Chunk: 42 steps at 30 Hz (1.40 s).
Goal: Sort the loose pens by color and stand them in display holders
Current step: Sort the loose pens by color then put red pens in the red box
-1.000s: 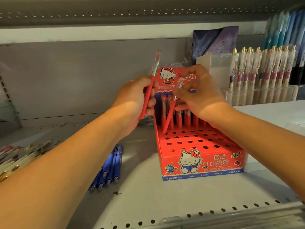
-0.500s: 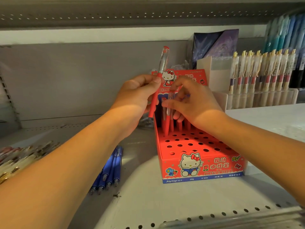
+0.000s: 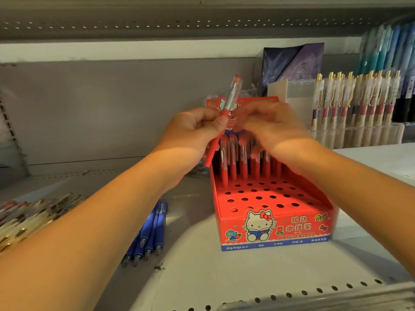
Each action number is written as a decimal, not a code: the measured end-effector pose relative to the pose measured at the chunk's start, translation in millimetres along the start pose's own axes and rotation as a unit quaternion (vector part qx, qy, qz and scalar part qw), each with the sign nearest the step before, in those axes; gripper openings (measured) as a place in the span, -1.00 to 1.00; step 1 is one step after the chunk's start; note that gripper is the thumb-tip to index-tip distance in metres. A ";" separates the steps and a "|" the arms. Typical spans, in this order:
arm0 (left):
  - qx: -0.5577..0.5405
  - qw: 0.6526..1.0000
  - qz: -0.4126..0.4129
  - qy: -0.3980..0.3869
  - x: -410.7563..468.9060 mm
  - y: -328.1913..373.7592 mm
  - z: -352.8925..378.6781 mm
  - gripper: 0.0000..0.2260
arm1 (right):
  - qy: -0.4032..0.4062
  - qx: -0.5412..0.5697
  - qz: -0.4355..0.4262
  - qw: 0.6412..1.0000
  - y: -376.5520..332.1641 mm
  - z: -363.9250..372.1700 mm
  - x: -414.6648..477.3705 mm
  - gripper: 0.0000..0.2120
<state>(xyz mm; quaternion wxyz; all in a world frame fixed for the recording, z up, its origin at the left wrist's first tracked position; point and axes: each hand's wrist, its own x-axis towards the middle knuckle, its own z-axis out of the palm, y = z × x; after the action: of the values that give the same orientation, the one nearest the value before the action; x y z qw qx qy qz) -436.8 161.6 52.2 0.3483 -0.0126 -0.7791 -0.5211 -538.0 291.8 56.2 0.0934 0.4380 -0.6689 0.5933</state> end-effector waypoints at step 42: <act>0.041 0.937 -0.311 -0.154 -8.7 -13.9 -3.7 -0.78 | -0.178 -0.137 0.019 0.974 14.5 -13.0 0.1 -0.72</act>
<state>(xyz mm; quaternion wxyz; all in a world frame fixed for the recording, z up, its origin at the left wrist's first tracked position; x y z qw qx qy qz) -433.6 155.2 37.0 0.0447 0.1649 -0.8085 -0.5632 -553.3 301.8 49.5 0.0212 0.5067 -0.7580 0.4101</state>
